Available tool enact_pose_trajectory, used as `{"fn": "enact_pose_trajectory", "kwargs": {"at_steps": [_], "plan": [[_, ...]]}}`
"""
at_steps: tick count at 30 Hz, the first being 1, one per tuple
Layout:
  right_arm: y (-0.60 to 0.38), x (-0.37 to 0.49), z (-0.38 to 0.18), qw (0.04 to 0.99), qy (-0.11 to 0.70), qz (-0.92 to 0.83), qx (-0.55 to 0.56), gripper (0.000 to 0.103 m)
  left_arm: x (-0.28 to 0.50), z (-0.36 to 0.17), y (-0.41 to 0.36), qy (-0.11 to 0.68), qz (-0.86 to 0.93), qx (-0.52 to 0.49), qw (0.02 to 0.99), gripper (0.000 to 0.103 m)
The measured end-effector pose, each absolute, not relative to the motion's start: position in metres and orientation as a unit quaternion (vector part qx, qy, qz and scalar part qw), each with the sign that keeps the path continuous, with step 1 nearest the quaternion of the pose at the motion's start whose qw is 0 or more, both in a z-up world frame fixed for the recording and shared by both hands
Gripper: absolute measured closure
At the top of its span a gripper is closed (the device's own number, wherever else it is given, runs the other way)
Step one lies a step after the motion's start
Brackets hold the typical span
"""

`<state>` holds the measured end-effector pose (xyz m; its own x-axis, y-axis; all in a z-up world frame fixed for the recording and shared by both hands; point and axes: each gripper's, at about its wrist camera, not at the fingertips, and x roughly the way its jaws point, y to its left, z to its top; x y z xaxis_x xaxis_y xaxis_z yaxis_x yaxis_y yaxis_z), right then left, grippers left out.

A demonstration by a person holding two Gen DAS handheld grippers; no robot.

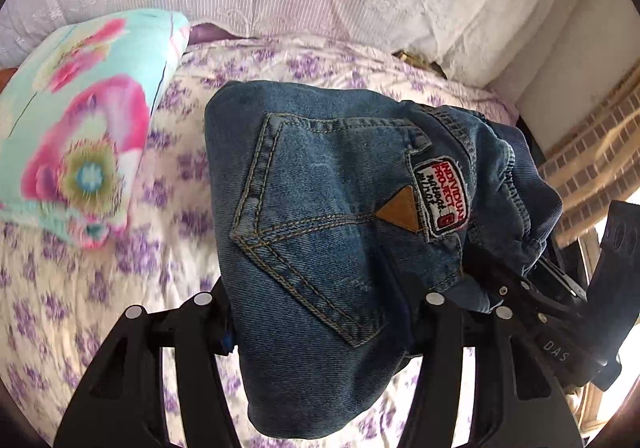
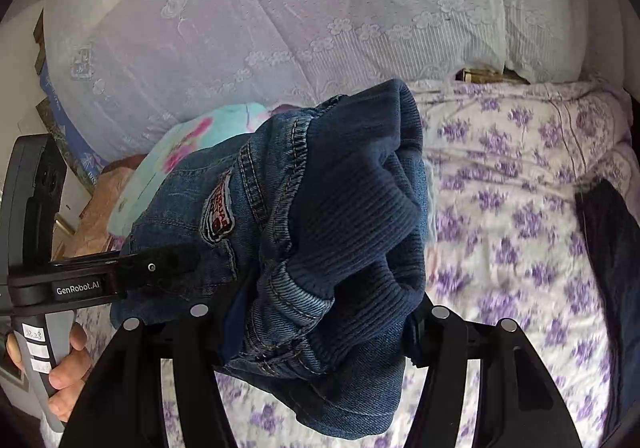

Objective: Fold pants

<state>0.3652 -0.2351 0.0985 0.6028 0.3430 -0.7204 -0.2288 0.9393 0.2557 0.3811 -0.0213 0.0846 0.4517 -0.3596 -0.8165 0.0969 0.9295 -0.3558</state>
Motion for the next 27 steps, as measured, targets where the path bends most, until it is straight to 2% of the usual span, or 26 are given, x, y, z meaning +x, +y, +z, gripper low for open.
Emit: {"fn": "enact_pose_trajectory", "kwargs": {"at_steps": [4,8,10,11,12,16,21,24,27], "plan": [[-0.238,0.446,0.081,0.887,0.430,0.156,0.067,0.042,0.462,0.072,-0.022,0.515,-0.122,-0.141,0.837,0.048],[-0.251,0.496,0.000,0.854,0.490,0.146,0.095,0.039,0.511,0.002,-0.033,0.557,-0.123,-0.125,0.812,0.047],[-0.255,0.500,-0.033,0.857,0.484,0.149,0.093,0.031,0.524,-0.039,-0.035,0.572,-0.120,-0.125,0.802,0.037],[-0.262,0.499,-0.036,0.860,0.468,0.167,0.110,0.030,0.525,-0.045,-0.032,0.557,-0.117,-0.128,0.812,0.026],[-0.266,0.498,-0.036,0.861,0.460,0.180,0.121,0.029,0.522,-0.044,-0.031,0.539,-0.121,-0.123,0.824,0.020],[-0.268,0.493,-0.024,0.860,0.457,0.192,0.121,0.025,0.510,-0.028,-0.030,0.519,-0.133,-0.088,0.840,0.019],[-0.258,0.461,0.032,0.886,0.434,0.145,0.069,0.024,0.479,0.018,-0.011,0.486,-0.105,-0.068,0.865,0.020],[-0.262,0.426,0.077,0.913,0.393,0.106,0.042,0.014,0.435,0.052,-0.001,0.459,-0.099,-0.062,0.881,0.020],[-0.263,0.375,0.115,0.929,0.363,0.070,0.032,0.011,0.369,0.084,-0.004,0.423,-0.087,-0.032,0.901,0.018]]}}
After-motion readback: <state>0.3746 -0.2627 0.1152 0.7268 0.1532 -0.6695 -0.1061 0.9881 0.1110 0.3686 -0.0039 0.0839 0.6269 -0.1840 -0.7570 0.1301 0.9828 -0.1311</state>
